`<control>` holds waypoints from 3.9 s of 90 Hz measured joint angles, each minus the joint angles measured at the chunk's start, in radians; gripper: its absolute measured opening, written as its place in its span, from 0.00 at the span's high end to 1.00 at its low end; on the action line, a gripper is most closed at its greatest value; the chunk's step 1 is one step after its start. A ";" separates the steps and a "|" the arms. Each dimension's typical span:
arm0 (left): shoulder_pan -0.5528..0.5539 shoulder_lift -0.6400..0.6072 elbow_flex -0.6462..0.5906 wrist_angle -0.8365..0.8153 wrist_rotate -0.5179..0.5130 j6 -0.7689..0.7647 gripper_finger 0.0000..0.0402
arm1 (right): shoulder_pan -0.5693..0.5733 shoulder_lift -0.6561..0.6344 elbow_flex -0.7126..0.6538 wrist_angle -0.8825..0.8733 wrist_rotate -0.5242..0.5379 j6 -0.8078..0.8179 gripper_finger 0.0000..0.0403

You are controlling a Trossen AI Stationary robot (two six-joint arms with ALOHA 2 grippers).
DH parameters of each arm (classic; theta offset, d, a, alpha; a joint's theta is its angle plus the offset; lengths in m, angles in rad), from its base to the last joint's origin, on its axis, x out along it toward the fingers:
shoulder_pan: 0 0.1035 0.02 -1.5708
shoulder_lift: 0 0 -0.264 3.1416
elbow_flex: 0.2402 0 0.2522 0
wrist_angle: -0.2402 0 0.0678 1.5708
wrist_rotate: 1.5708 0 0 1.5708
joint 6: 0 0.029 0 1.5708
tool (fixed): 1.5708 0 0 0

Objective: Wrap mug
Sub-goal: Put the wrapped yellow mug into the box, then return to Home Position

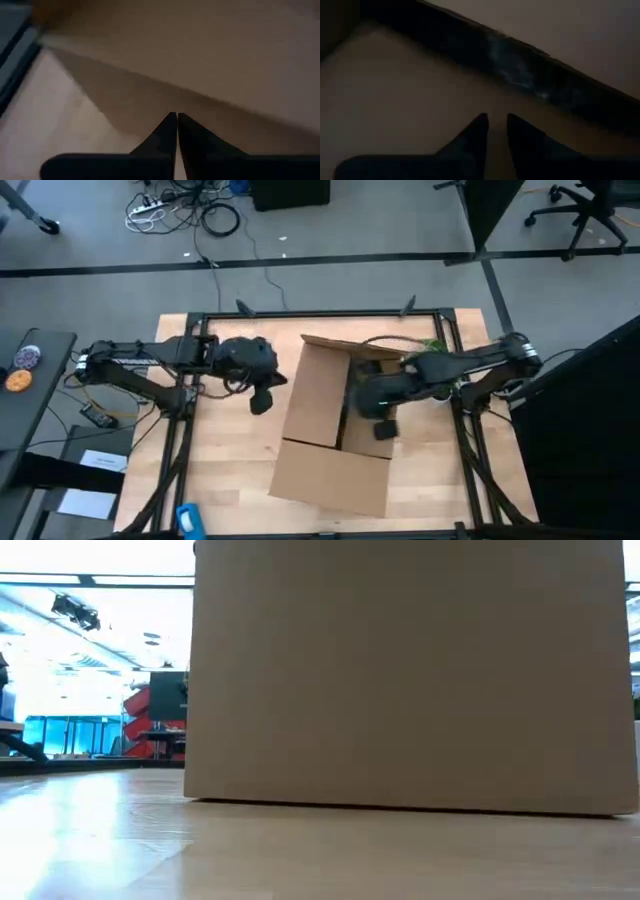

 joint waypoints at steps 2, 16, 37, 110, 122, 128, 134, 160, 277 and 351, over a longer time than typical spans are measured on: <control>-0.010 0.000 -0.006 0.001 0.000 0.002 1.00 | 0.010 -0.026 0.000 0.000 0.006 0.011 0.87; -0.087 0.000 -0.058 0.000 -0.023 -0.065 1.00 | 0.068 -0.176 -0.005 -0.004 0.121 0.064 0.88; -0.279 0.001 -0.209 0.014 -0.007 -0.458 1.00 | 0.120 -0.339 -0.005 0.022 0.572 0.042 0.93; -0.517 0.048 -0.276 1.003 -0.501 0.038 1.00 | -0.054 -0.309 -0.500 0.455 -0.194 -0.010 1.00; -0.395 0.047 -0.275 0.900 -0.542 -0.084 1.00 | -0.034 -0.320 -0.509 0.441 -0.091 0.037 1.00; -0.339 0.045 -0.272 0.859 -0.547 -0.126 1.00 | 0.000 -0.340 -0.491 0.378 0.030 0.036 1.00; -0.297 0.045 -0.272 0.830 -0.553 -0.137 1.00 | 0.038 -0.365 -0.464 0.315 0.159 0.024 1.00; -0.197 0.048 -0.277 0.650 -0.516 -0.164 1.00 | 0.210 -0.540 -0.438 0.271 0.612 0.063 1.00; -0.520 -0.111 -1.200 1.712 -0.409 -0.397 1.00 | 0.036 -0.216 -1.500 2.048 -0.007 0.416 1.00; -0.477 -0.110 -1.247 1.507 -0.414 -0.327 1.00 | -0.156 -0.591 -1.640 2.061 -0.372 0.102 1.00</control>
